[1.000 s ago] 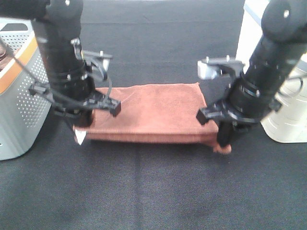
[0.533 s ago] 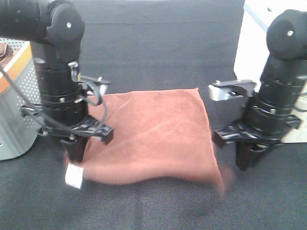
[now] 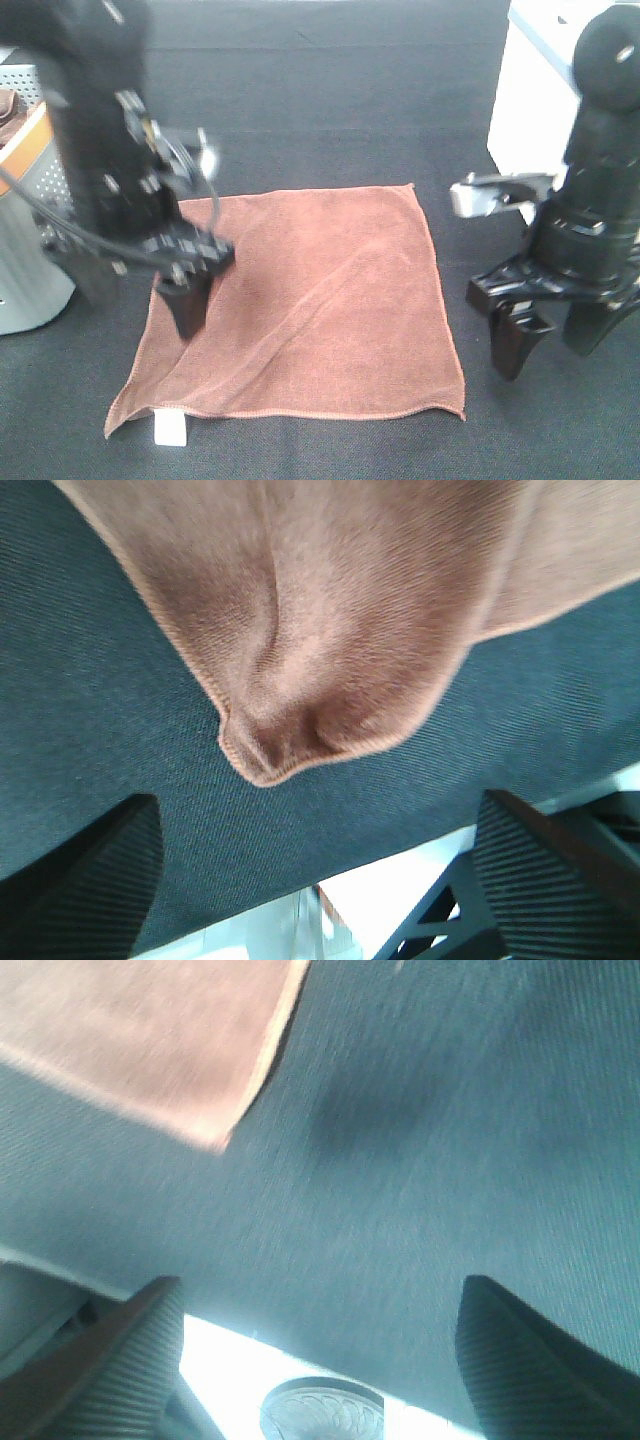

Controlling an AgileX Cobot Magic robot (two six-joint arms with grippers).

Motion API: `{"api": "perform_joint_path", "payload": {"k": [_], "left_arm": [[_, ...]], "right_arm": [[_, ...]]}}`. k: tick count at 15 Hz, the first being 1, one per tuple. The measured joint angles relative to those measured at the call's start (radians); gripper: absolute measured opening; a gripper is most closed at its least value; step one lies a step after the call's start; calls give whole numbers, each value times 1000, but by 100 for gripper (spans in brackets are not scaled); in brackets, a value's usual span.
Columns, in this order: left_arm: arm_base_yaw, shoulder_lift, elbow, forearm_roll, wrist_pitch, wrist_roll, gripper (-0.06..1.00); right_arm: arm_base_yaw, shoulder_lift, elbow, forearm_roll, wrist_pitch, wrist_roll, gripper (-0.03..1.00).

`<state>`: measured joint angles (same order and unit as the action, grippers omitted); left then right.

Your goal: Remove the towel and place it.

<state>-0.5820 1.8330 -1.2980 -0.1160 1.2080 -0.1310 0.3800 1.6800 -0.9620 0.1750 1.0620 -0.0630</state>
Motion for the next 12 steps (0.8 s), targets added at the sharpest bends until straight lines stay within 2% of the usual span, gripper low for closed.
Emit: {"api": "perform_joint_path", "payload": {"k": [2, 3, 7, 8, 12], "left_arm": [[0, -126, 0, 1, 0, 0, 80], [0, -126, 0, 1, 0, 0, 80], [0, -481, 20, 104, 1, 0, 80], [0, -611, 70, 127, 2, 0, 80], [0, -936, 321, 131, 4, 0, 80]], "right_arm": [[0, -84, 0, 0, 32, 0, 71], [0, -84, 0, 0, 32, 0, 71], [0, -415, 79, 1, 76, -4, 71], [0, -542, 136, 1, 77, -5, 71], [0, -889, 327, 0, 43, -6, 71]]}}
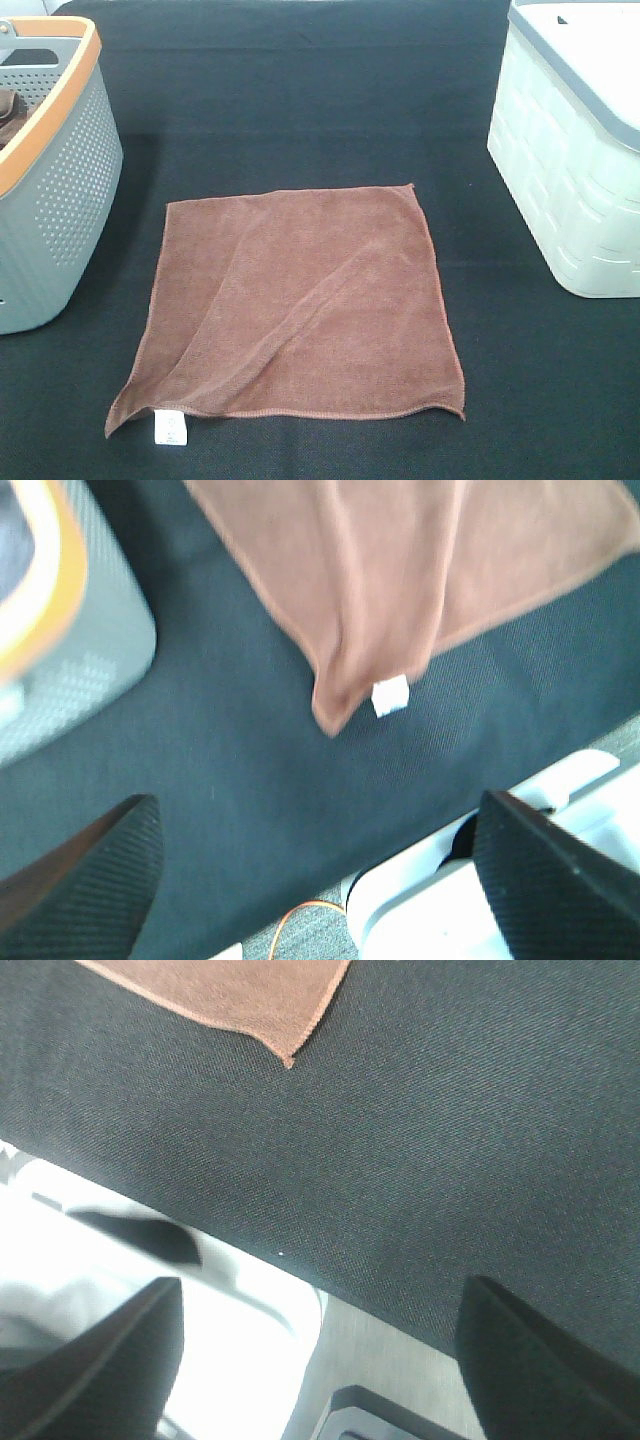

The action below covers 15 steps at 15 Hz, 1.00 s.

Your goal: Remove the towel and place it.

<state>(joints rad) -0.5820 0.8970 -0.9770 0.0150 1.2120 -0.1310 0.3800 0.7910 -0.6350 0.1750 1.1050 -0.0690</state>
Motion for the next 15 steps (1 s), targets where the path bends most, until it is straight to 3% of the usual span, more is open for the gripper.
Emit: {"api": "perform_joint_path", "payload": {"k": [1, 2, 7, 11, 15], "left_arm": [[0, -112, 100, 0, 0, 0, 80], [0, -112, 100, 0, 0, 0, 80], [0, -448, 407, -2, -46, 72, 80], [0, -545, 455, -30, -173, 159, 80], [0, -548, 466, -91, -182, 237, 80]], "right_arm": [[0, -143, 71, 0, -15, -2, 71], [0, -143, 71, 0, -15, -2, 71], [0, -524, 133, -8, -39, -2, 71], [0, -600, 133, -25, -39, -3, 71], [0, -600, 133, -59, -39, 6, 71]]}}
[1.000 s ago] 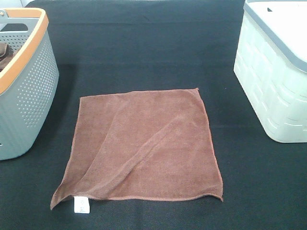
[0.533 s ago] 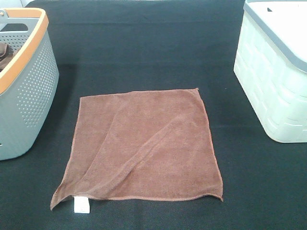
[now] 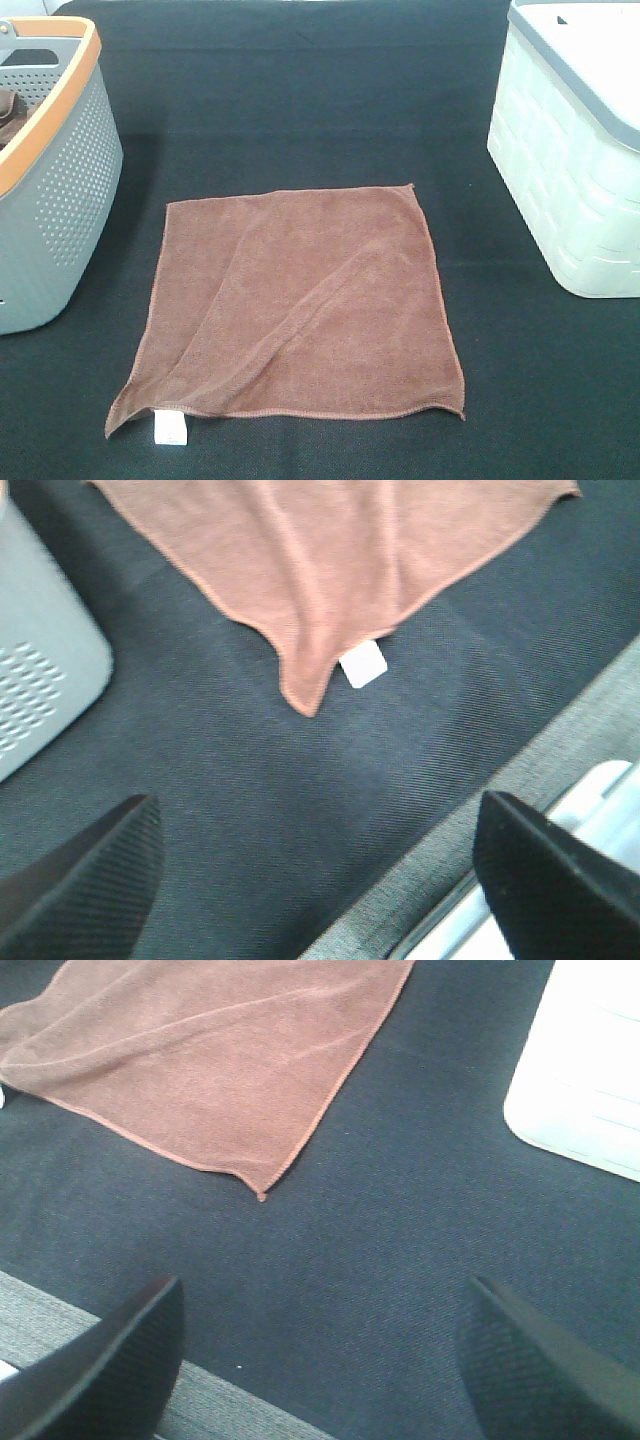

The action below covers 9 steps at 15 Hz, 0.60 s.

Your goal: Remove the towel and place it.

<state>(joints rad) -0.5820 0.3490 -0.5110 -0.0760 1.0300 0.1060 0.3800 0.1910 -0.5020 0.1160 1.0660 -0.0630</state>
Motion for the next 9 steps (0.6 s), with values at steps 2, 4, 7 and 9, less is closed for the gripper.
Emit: {"api": "perform_joint_path", "payload": {"k": [2, 4, 7, 9], "left_arm": [[0, 0, 6, -7, 9, 13, 80], [0, 0, 10, -12, 13, 17, 80], [0, 0, 10, -12, 14, 17, 80], [0, 0, 10, -12, 14, 17, 80]], "right_arm": [[0, 0, 0, -5, 0, 0, 71], [0, 0, 0, -13, 0, 1, 71], [0, 0, 0, -13, 0, 1, 71], [0, 0, 0, -13, 0, 1, 71]]}}
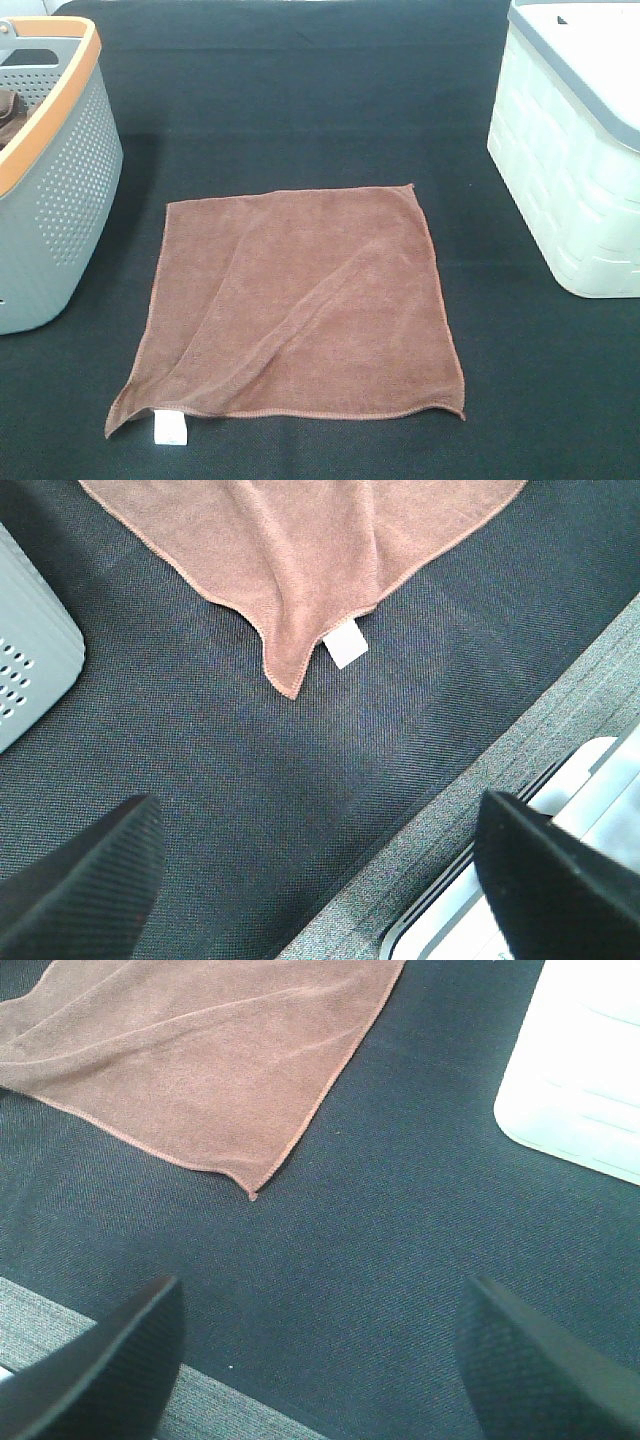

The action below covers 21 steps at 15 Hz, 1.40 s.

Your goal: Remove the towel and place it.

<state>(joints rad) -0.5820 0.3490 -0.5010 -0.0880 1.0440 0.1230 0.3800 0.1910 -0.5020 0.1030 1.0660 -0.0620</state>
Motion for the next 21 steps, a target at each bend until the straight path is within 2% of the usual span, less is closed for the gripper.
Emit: {"api": "perform_joint_path", "payload": {"k": [3, 4, 5, 6, 9, 12, 14, 16, 21], "left_arm": [[2, 0, 0, 0, 0, 0, 80], [26, 0, 0, -2, 0, 1, 80], [122, -13, 0, -2, 0, 1, 80], [122, -13, 0, -2, 0, 1, 80], [373, -112, 0, -2, 1, 2, 80], [521, -254, 0, 1, 1, 3, 80], [550, -337, 0, 1, 1, 3, 80], [550, -353, 0, 2, 4, 4, 80], [550, -354, 0, 2, 4, 4, 80]], "right_arm": [[0, 0, 0, 0, 0, 0, 71], [0, 0, 0, -3, 0, 0, 71], [-13, 0, 0, -3, 0, 0, 71], [-13, 0, 0, -3, 0, 0, 71], [-143, 0, 0, -3, 0, 0, 71], [-295, -1, 0, -3, 0, 0, 71], [-375, -51, 0, -3, 0, 0, 71], [-384, -150, 0, -4, 0, 0, 71], [-384, -195, 0, -4, 0, 0, 71]]}}
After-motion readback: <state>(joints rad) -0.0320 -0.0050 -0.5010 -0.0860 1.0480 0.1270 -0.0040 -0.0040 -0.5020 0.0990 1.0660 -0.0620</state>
